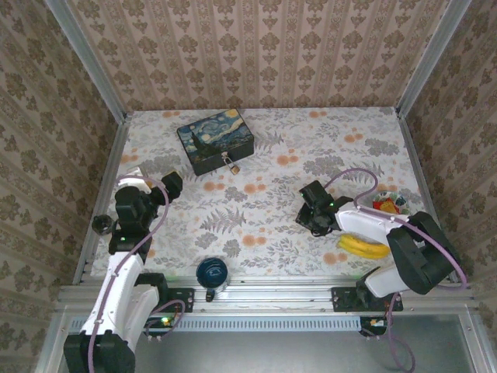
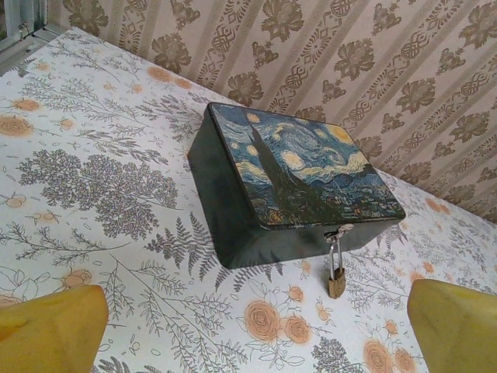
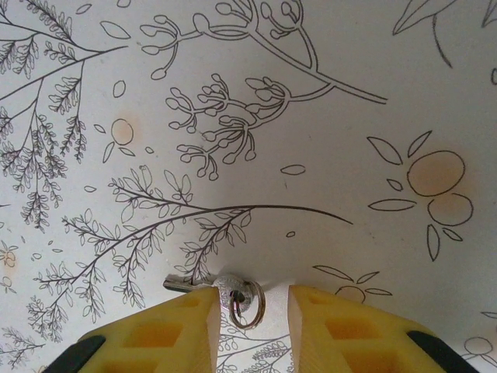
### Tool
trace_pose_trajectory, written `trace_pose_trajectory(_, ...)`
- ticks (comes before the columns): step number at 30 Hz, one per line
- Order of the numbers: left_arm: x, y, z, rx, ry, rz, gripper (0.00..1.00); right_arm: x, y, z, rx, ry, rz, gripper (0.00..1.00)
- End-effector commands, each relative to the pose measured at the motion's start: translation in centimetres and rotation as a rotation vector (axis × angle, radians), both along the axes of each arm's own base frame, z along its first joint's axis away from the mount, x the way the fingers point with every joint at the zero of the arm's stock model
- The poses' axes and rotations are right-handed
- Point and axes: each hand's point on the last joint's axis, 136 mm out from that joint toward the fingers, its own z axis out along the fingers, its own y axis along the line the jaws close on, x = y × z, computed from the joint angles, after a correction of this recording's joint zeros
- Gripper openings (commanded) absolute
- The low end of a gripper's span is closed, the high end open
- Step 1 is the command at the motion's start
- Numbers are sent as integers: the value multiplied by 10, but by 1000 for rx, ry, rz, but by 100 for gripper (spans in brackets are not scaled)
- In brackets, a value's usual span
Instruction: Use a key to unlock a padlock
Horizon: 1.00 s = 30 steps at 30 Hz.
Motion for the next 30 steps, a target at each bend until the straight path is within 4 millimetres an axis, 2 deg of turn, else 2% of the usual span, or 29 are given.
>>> trace_pose_trajectory(1, 0, -3, 4, 2, -28, -16, 100, 7, 4, 3, 7, -11, -17, 31)
trace_pose_trajectory(16, -1, -2, 2, 4, -25, -11, 100, 6, 8, -3, 5, 7, -5, 24)
trace_pose_trajectory(27, -3, 0, 1, 12, -9, -5, 100, 9, 11, 8, 16, -28, 25, 0)
trace_pose_trajectory(30, -4, -2, 2, 20, -2, -15, 100, 12, 13, 20, 15, -58, 53, 0)
